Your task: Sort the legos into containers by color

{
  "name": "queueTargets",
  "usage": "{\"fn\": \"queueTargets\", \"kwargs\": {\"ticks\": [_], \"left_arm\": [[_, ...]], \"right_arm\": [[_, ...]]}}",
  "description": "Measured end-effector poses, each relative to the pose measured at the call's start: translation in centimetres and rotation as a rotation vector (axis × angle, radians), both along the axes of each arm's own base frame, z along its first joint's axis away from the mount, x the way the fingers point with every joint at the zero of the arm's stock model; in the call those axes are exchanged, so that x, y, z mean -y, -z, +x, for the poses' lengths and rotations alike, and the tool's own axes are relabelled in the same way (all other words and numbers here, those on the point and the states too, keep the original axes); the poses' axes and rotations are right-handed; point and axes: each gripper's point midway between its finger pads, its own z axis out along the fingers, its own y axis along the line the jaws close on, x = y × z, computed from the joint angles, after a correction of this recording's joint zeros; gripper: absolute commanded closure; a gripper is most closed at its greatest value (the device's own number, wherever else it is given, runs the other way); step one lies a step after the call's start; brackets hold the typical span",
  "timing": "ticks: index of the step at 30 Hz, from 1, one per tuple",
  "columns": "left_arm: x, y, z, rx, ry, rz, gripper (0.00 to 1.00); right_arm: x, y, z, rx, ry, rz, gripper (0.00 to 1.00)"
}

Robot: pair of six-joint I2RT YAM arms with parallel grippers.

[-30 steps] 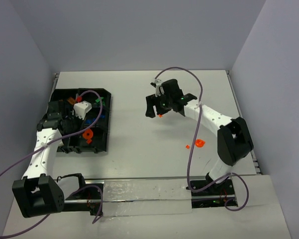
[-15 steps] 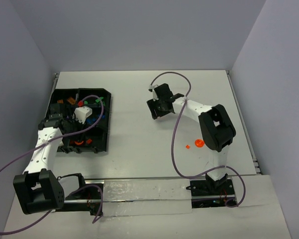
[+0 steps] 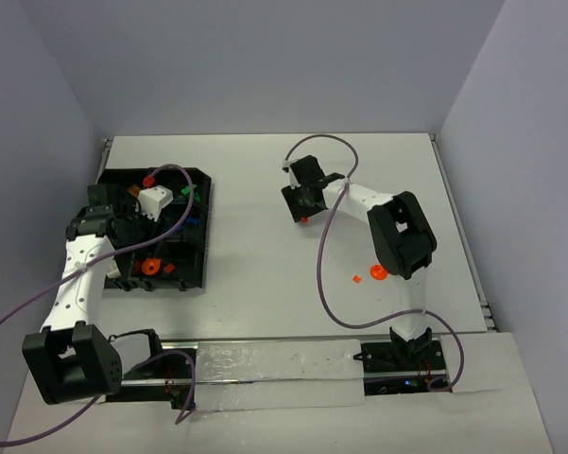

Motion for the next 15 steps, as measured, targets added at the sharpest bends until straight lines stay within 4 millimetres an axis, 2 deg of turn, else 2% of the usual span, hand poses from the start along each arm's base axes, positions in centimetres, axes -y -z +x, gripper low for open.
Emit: {"fn": "queueTargets", "kwargs": {"ticks": [6,15], "left_arm": [[0.6,-0.3,0.0,0.002,0.006,-0.031,0.39],[0.9,-0.6,0.1,0.005,0.011,-0.053,0.38]], "right_arm": [[0.1,0.0,0.1,-0.010,0.001,-0.011,0.53],[0.8,1.2,-0.5,-0.051,-0.008,-0.061,0.55]]}}
